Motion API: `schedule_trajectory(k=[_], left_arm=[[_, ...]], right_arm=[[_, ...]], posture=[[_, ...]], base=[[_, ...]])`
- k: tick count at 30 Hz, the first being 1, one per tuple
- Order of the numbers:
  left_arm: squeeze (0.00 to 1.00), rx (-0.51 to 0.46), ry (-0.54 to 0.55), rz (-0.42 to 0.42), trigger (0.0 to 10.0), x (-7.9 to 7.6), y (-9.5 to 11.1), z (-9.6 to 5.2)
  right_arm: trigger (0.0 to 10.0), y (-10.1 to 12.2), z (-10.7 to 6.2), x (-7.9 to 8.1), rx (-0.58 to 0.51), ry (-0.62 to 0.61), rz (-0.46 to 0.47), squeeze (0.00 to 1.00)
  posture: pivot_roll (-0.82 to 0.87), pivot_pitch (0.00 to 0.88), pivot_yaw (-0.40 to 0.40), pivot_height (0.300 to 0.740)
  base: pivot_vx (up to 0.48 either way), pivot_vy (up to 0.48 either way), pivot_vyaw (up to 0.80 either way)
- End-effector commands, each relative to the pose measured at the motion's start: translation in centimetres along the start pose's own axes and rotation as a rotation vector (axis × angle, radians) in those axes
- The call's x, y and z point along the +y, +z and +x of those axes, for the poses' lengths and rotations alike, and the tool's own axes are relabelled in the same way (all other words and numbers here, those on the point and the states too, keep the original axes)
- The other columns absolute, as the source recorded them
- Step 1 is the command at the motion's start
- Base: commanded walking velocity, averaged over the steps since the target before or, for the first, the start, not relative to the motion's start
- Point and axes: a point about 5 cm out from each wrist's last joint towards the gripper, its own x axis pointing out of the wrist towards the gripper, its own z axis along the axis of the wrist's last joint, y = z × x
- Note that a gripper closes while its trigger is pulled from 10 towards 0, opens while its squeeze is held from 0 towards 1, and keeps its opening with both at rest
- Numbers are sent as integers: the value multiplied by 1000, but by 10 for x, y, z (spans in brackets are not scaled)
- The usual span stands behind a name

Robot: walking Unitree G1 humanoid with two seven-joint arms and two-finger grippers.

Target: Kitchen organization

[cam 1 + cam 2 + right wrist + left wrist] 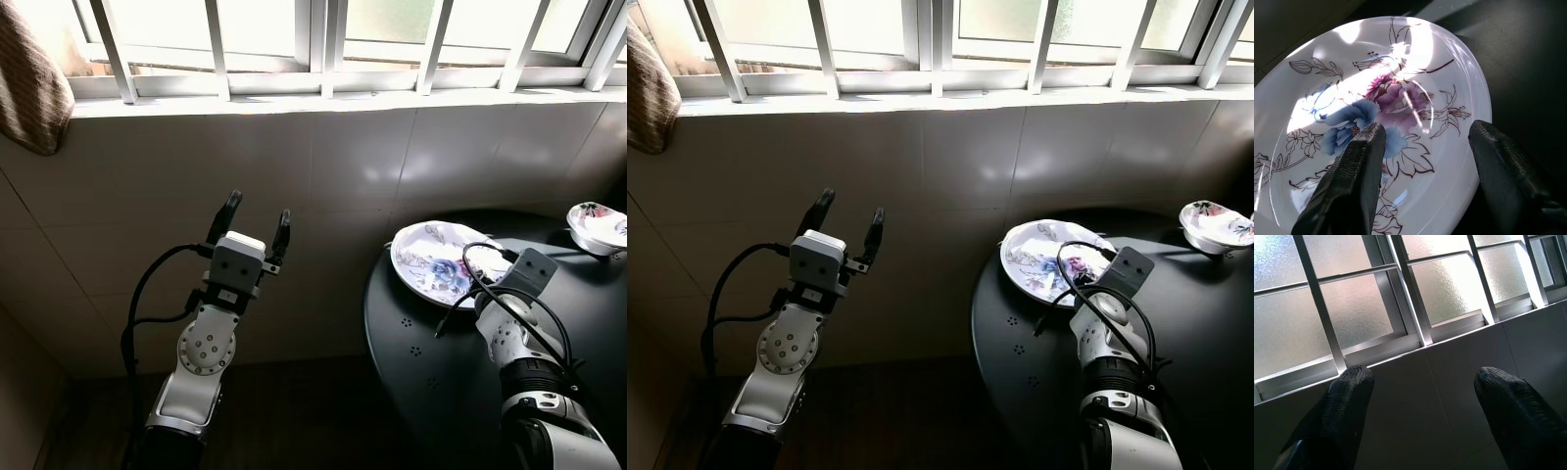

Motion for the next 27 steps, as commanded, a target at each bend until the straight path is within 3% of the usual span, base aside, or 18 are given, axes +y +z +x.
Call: schedule_trajectory(k=[1,4,10,14,20,27], left_arm=[[0,30,-6,-3,10000,-1,-5,-2],[0,30,-5,-3,10000,-1,-5,-2],[0,34,0,1,10000,0,-6,-3],[0,37,-3,-2,10000,-1,-6,-3],[0,40,-2,-2,10000,-1,-6,-3],[0,42,-2,-4,10000,-2,-7,-3]], right_arm=[[10000,-9,2,-2,70,-4,30,0],[10000,-11,3,-2,88,-15,50,0],[10000,7,1,2,-30,-19,29,0],[10000,9,0,5,-78,-3,-51,0],[10000,6,0,5,-68,-6,-64,0],[10000,11,-5,-8,-148,-120,-47,0]], posture=[[-13,0,-29,740],[-13,0,-29,740],[-10,0,-34,740],[-10,0,-33,740],[-13,0,-33,740],[-14,0,-34,740]], base=[[0,0,0],[0,0,0],[0,0,0],[0,0,0],[0,0,0],[0,0,0]])
